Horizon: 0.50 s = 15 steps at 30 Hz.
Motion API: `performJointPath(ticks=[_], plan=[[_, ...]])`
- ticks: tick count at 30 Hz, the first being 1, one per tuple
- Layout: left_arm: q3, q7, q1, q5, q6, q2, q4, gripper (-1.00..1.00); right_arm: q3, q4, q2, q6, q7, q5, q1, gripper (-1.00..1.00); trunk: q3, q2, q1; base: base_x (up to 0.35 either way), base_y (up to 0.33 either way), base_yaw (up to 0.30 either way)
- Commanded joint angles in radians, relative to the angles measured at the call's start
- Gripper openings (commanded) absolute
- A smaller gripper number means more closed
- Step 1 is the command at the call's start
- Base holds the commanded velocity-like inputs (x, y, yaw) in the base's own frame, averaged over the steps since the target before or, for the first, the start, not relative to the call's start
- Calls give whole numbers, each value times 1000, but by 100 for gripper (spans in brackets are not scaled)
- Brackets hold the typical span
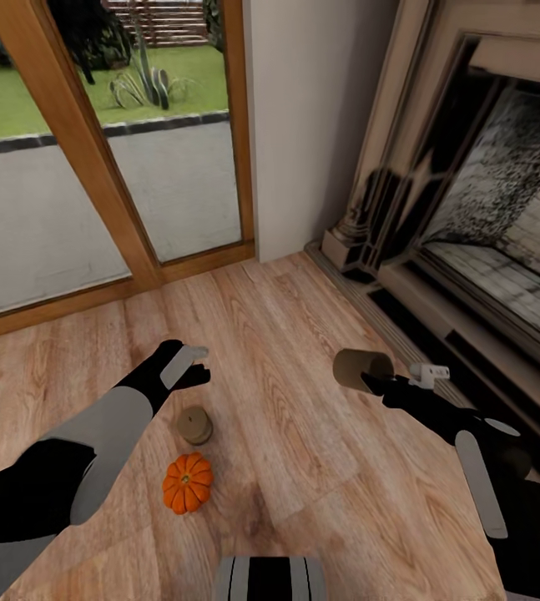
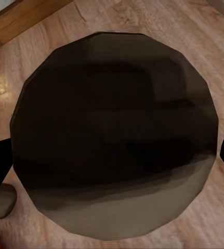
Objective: Place each of the two pumpkins and all three candles from the living room inside a cabinet in the living room (use any cabinet), then make sure every cabinet is closed, and position the cauldron so it is next to a table in the living room.
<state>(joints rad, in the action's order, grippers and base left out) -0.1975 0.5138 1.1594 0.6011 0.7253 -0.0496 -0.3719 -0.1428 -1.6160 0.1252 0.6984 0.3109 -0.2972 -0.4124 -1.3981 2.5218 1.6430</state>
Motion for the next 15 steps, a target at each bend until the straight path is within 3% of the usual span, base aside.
performJointPath(ticks=[1, 8, 15], plan=[[-8, 8, 0, 11, 2, 1, -1, 100, -2, -1, 1, 6, 5, -3, -2, -100, -5, 1, 0, 0, 0, 0], [-11, 5, -6, -1, -5, 6, 2, 100, -4, -1, 9, 46, 5, -3, -7, -100, -32, 2, 3, 0, 0, 0], [-17, -56, 3, -3, -16, 49, 8, 100, -4, -1, 13, 59, 7, -3, -16, -100, -55, 4, 6, 0, 0, 0]])
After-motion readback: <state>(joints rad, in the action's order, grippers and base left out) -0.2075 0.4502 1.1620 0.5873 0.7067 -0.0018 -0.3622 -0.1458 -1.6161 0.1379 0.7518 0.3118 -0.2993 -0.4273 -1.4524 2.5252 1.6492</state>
